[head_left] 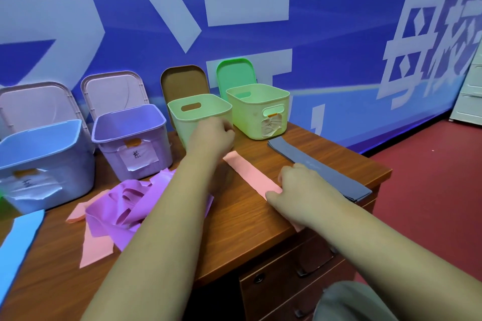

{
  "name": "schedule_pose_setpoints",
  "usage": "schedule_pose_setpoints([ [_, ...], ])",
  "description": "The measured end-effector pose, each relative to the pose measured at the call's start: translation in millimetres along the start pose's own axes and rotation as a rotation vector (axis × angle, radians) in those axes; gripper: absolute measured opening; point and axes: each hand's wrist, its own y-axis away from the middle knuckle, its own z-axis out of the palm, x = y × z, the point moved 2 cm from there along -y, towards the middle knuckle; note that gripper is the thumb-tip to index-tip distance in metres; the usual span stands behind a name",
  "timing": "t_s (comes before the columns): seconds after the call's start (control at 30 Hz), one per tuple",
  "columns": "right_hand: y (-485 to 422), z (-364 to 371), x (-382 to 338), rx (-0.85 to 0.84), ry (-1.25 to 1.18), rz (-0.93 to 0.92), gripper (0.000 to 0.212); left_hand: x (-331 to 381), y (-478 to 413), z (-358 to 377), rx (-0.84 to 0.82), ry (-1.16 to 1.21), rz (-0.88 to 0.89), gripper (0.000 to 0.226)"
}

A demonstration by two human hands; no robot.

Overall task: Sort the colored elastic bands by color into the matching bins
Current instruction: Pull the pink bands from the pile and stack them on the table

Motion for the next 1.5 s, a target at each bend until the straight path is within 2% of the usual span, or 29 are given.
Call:
schedule_pose_setpoints([
  [0.1,-2.7,-3.9,-11.7,0.048,-0.046,-0.067,0.047,0.7,4.3,-35.5,-0.057,0.153,-0.009,0.020],
  [0.23,-6.2,-2.8,-38.4,0.094,-0.125,-0.154,0.039,-15.8,25.8,-77.1,-0.033,0.270,0.015,0.017],
  [0.3,-10.0,1.4,-55.2,0.100,-0.160,-0.200,0.034,-38.4,35.6,-89.4,-0.050,0.223,-0.007,0.017],
  [0.4,-19.6,13.6,-82.6,0.121,-0.199,-0.270,0.025,-84.3,53.0,-103.8,-0.048,0.024,-0.042,0.019],
  [0.5,-30.9,25.7,-112.4,0.142,-0.230,-0.351,0.018,-131.7,72.0,-117.8,0.009,-0.121,-0.089,0.026],
  [0.57,-39.4,32.8,-132.1,0.144,-0.216,-0.408,0.017,-158.9,83.6,-124.7,0.078,-0.121,-0.162,0.030],
  [0.7,-56.3,51.4,-172.3,0.152,-0.157,-0.565,0.033,-197.1,107.9,-116.6,0.220,0.004,-0.284,0.028],
  [0.83,-54.7,72.2,-212.4,0.098,-0.166,-0.696,0.074,-209.4,116.1,-96.1,0.078,0.034,-0.320,0.018],
  [0.9,-48.5,87.9,-223.6,0.042,-0.159,-0.738,0.087,-204.8,115.6,-97.1,0.098,0.164,-0.338,0.016],
  [0.97,-47.4,103.8,-223.7,0.026,-0.180,-0.733,0.087,-202.1,113.9,-98.9,0.127,0.326,-0.368,0.020],
  [1.0,-49.0,109.4,-222.0,0.020,-0.211,-0.718,0.080,-204.3,112.1,-98.6,0.135,0.420,-0.391,0.022],
  [1.1,-59.8,114.3,-215.9,0.088,-0.360,-0.670,0.031,-213.7,106.5,-99.9,0.230,0.565,-0.474,0.028],
  [1.13,-62.1,113.8,-213.3,0.119,-0.403,-0.653,0.025,-215.6,105.6,-102.2,0.261,0.541,-0.499,0.028],
  [1.2,-63.8,114.2,-208.0,0.127,-0.499,-0.613,0.022,-214.9,109.0,-107.1,0.249,0.346,-0.527,0.027],
  [1.3,-64.4,114.5,-203.1,0.124,-0.578,-0.566,0.018,-217.1,112.6,-103.8,0.062,0.028,-0.559,0.028],
  [1.4,-65.1,112.7,-201.2,0.096,-0.586,-0.533,0.028,-219.1,115.4,-101.8,0.011,-0.028,-0.558,0.038],
  [1.5,-65.2,115.9,-201.3,0.078,-0.579,-0.521,0.038,-218.7,117.3,-104.3,0.064,0.048,-0.511,0.039],
])
